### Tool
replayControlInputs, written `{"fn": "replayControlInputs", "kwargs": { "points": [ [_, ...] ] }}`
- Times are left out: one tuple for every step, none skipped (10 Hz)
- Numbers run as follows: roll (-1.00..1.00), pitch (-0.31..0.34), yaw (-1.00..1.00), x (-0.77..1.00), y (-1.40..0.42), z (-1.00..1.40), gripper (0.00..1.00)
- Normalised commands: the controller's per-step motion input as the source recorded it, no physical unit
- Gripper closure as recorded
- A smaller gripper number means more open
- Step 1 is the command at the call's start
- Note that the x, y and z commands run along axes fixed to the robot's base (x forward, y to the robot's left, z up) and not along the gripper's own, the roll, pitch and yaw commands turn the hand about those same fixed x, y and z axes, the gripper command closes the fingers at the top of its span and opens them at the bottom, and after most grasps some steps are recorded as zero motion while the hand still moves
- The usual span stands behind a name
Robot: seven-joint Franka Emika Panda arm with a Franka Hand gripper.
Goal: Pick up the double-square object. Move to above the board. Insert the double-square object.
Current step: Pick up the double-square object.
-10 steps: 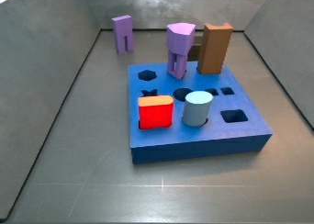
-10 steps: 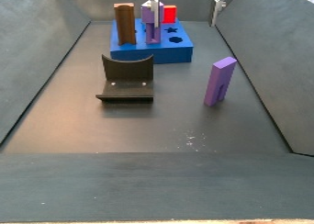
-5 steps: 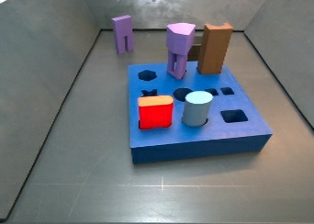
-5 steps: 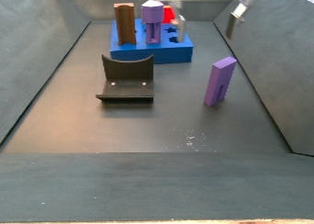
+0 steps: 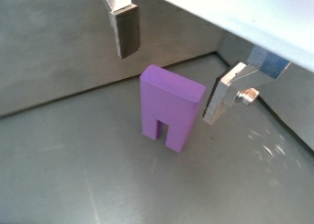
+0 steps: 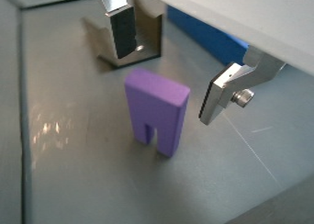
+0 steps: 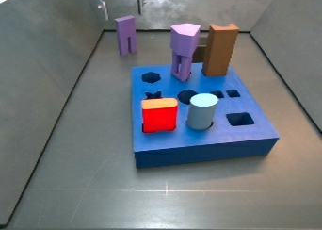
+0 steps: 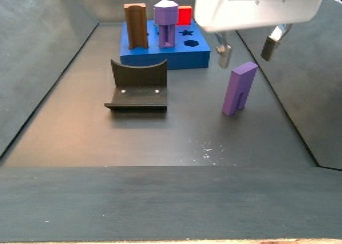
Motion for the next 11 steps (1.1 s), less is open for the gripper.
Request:
{"fn": "replayControlInputs", "kwargs": {
  "points": [
    [0.13, -0.017, 0.94, -0.09, 0.14, -0.25, 0.0],
    [0.14, 0.0, 0.86, 0.0, 0.09, -0.22, 0.0],
    [0.19, 0.0, 0.73, 0.0, 0.0, -0.21, 0.0],
    [0.23, 0.0, 0.65, 0.02, 0.0, -0.22, 0.0],
    [0.18, 0.0, 0.51, 0.04, 0.0, -0.23, 0.0],
    [0.17, 0.02, 0.17, 0.03, 0.0, -0.15, 0.0],
    [0.13, 0.02, -0.06, 0.0, 0.0, -0.14, 0.0],
    [0.13, 0.057, -0.15, 0.0, 0.0, -0.17, 0.0],
    [0.1, 0.074, -0.16, 0.03, 0.0, -0.17, 0.0],
    [0.19, 0.12, -0.14, 0.1, -0.01, -0.21, 0.0],
    [0.19, 0.117, -0.11, 0.1, 0.0, -0.21, 0.0]
  ]
}}
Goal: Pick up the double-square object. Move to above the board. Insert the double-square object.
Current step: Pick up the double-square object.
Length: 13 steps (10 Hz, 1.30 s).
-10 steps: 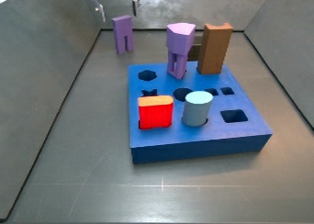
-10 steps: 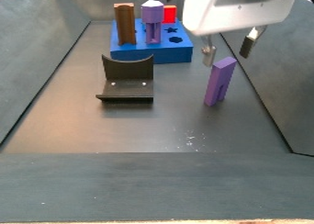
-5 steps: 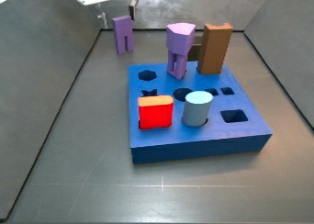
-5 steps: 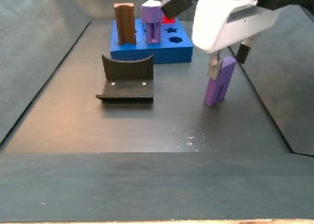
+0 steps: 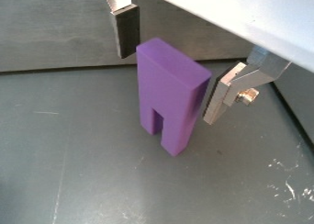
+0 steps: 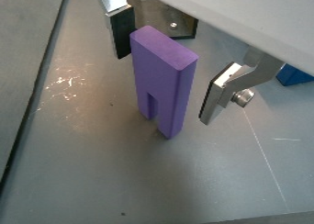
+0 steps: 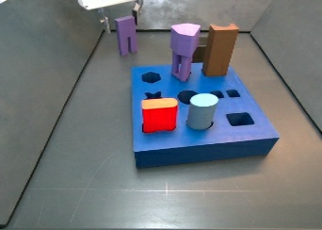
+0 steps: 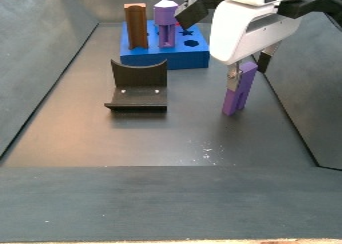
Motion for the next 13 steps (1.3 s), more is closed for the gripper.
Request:
{"fn": "replayControlInputs", "kwargs": {
  "points": [
    [0.18, 0.091, -0.06, 0.06, 0.0, -0.24, 0.0],
    [0.13, 0.054, -0.01, 0.0, 0.0, -0.21, 0.0],
    [-0.08, -0.006, 0.0, -0.01, 0.0, 0.0, 0.0],
    [0.0, 0.0, 0.0, 0.0, 0.0, 0.0, 0.0],
    [0.0, 0.0, 0.0, 0.0, 0.0, 0.0, 1.0],
    [0.0, 0.0, 0.0, 0.0, 0.0, 0.0, 1.0],
    [0.0, 0.0, 0.0, 0.0, 0.0, 0.0, 1.0],
    [0.0, 0.0, 0.0, 0.0, 0.0, 0.0, 1.0],
    [0.0, 0.0, 0.0, 0.0, 0.0, 0.0, 1.0],
    [0.0, 0.0, 0.0, 0.0, 0.0, 0.0, 1.0],
    [0.0, 0.0, 0.0, 0.0, 0.0, 0.0, 1.0],
    [0.0, 0.0, 0.0, 0.0, 0.0, 0.0, 1.0],
    [0.0, 0.0, 0.0, 0.0, 0.0, 0.0, 1.0]
  ]
}}
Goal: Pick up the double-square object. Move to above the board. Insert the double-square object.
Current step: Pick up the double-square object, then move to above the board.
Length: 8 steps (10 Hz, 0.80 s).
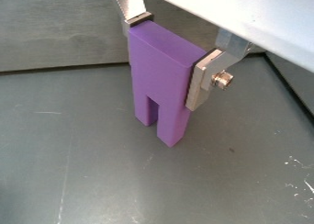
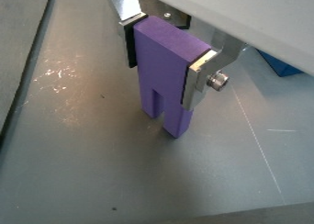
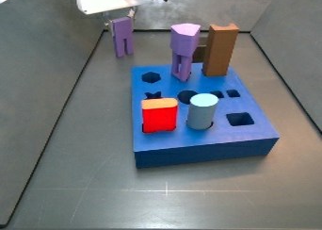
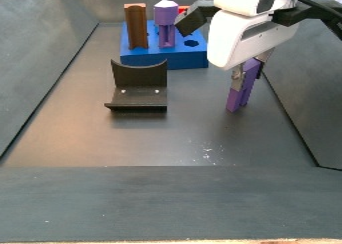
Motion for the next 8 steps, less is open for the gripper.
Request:
{"fn": "replayControlInputs", "kwargs": {
  "points": [
    [0.0, 0.0, 0.0, 0.0, 0.0, 0.0, 1.0],
    [0.0, 0.0, 0.0, 0.0, 0.0, 0.0, 1.0],
    [-0.15, 0.129, 0.22, -0.28, 0.07, 1.0, 1.0],
    [-0.13, 0.129, 0.11, -0.3, 0.08, 1.0, 1.0],
    [-0.11, 0.073, 0.05, -0.29, 0.07, 1.0, 1.0],
    [-0.09, 0.018, 0.02, -0.27, 0.07, 1.0, 1.0],
    [-0.08, 0.003, 0.0, -0.26, 0.07, 1.0, 1.0],
    [-0.07, 0.005, -0.01, -0.26, 0.06, 1.0, 1.0]
  ]
}}
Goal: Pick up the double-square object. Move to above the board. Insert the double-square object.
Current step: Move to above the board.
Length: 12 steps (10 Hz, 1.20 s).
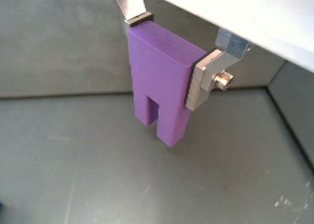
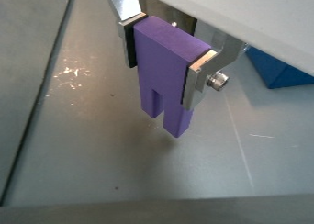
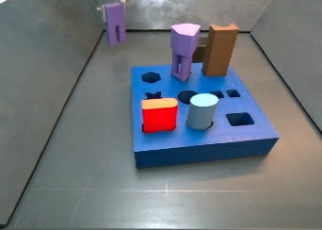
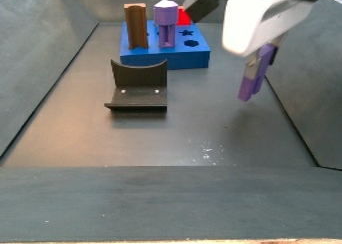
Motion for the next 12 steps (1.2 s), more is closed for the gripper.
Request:
{"fn": "replayControlInputs", "kwargs": {
  "points": [
    [-0.05, 0.009, -0.02, -0.24, 0.06, 1.0, 1.0],
    [-0.04, 0.01, -0.03, -0.24, 0.06, 1.0, 1.0],
    [-0.02, 0.013, -0.03, -0.22, 0.06, 1.0, 1.0],
    [-0.01, 0.019, -0.03, -0.22, 0.06, 1.0, 1.0],
    [0.01, 0.015, -0.03, -0.21, 0.06, 1.0, 1.0],
    [0.01, 0.015, -0.03, -0.21, 0.06, 1.0, 1.0],
    [0.02, 0.01, -0.03, -0.2, 0.06, 1.0, 1.0],
    [0.02, 0.012, -0.02, -0.19, 0.06, 1.0, 1.0],
    [0.02, 0.02, -0.02, -0.19, 0.06, 1.0, 1.0],
    [0.01, 0.038, -0.01, -0.19, 0.06, 1.0, 1.0],
    [0.01, 0.064, -0.01, -0.19, 0.06, 1.0, 1.0],
    [0.01, 0.073, 0.0, -0.2, 0.06, 1.0, 1.0]
  ]
}}
